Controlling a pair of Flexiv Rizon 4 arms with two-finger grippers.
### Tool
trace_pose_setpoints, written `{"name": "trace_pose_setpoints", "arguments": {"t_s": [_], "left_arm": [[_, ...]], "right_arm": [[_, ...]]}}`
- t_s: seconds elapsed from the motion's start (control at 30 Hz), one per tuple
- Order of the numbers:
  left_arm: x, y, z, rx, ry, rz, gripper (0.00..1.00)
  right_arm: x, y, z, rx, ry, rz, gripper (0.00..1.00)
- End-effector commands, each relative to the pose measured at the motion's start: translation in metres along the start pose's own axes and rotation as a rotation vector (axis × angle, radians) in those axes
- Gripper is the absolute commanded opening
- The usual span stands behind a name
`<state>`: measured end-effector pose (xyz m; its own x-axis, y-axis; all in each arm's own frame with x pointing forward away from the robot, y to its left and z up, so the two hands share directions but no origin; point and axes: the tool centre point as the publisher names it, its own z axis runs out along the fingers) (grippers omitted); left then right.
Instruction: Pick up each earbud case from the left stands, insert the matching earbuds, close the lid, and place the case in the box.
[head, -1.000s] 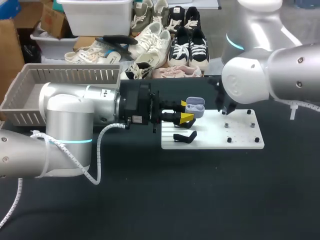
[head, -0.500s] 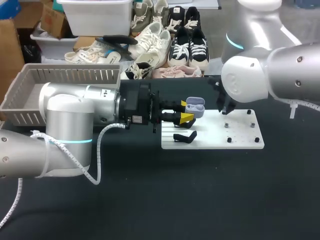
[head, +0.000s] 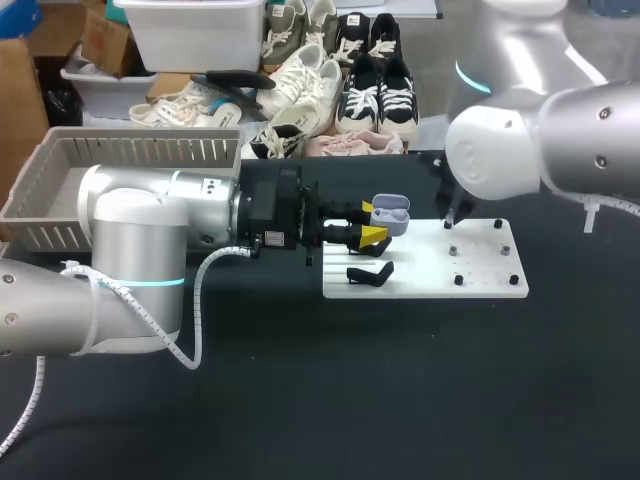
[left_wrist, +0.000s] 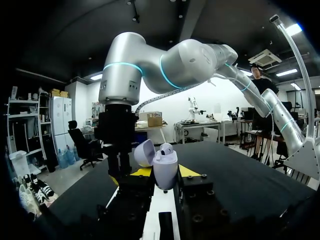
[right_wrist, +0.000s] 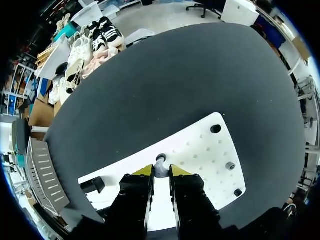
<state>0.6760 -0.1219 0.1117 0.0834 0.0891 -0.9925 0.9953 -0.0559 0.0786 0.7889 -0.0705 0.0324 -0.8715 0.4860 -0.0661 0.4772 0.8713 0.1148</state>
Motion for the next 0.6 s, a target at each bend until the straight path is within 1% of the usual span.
{"name": "trace_pose_setpoints", "arguments": {"t_s": [0.03, 0.37, 0.5, 0.6], "left_arm": [[0.001, 0.0, 0.0, -0.001, -0.001, 0.001, 0.0], [0.001, 0.0, 0.0, -0.001, -0.001, 0.001, 0.0], [0.001, 0.0, 0.0, -0.001, -0.001, 0.001, 0.0], [0.001, 0.0, 0.0, -0.001, -0.001, 0.001, 0.0]], "right_arm": [[0.006, -0.012, -0.011, -0.018, -0.016, 0.011, 0.0], [0.014, -0.029, -0.041, -0.086, -0.026, 0.03, 0.0], [0.021, -0.037, -0.06, -0.122, -0.013, 0.022, 0.0], [0.029, -0.042, -0.079, -0.143, -0.01, 0.001, 0.0]]}}
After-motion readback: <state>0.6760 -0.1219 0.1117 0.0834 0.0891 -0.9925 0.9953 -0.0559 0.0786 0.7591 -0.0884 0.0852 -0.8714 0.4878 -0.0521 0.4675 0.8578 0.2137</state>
